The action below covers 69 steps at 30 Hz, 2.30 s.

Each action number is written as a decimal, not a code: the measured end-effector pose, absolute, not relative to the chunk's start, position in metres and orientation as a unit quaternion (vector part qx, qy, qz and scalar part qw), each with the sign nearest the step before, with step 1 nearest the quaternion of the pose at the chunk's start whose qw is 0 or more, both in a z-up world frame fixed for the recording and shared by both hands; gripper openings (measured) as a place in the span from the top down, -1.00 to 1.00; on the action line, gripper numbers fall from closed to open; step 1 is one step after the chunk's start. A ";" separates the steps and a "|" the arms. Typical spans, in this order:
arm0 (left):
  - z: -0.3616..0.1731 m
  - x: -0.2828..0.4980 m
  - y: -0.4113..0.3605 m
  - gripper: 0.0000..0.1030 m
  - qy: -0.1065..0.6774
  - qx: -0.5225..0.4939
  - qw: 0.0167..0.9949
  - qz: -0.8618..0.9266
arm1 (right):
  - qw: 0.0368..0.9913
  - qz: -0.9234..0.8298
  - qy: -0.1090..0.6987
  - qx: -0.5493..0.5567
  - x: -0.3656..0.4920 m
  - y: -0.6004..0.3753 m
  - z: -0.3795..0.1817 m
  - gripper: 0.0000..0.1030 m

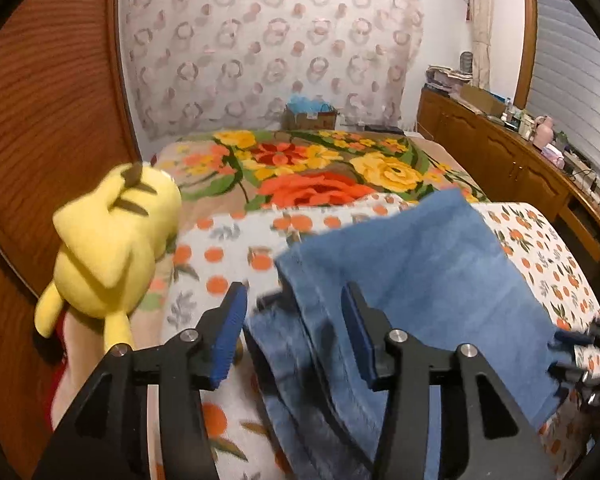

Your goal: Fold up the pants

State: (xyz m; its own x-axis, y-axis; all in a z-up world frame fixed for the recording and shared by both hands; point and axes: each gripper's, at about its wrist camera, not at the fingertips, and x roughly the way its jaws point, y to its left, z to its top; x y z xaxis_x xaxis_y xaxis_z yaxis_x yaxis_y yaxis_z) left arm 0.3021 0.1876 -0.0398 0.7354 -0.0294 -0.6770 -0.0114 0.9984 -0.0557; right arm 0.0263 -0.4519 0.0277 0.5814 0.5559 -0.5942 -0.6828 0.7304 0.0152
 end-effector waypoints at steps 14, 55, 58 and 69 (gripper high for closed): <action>-0.089 0.313 0.194 -0.09 0.420 -0.053 0.906 -0.029 | 0.886 0.350 0.274 -0.130 0.087 -0.438 0.069 -0.15; -0.073 0.338 0.188 0.61 0.394 -0.089 0.910 -0.091 | 0.828 0.449 0.330 -0.065 0.228 -0.403 0.036 0.69; -0.051 0.317 0.181 0.63 0.369 -0.083 0.922 -0.087 | 0.840 0.448 0.299 -0.059 0.205 -0.414 0.052 0.72; 0.049 0.237 0.178 0.65 0.274 -0.066 0.957 -0.065 | 0.865 0.464 0.185 -0.044 0.104 -0.452 0.153 0.73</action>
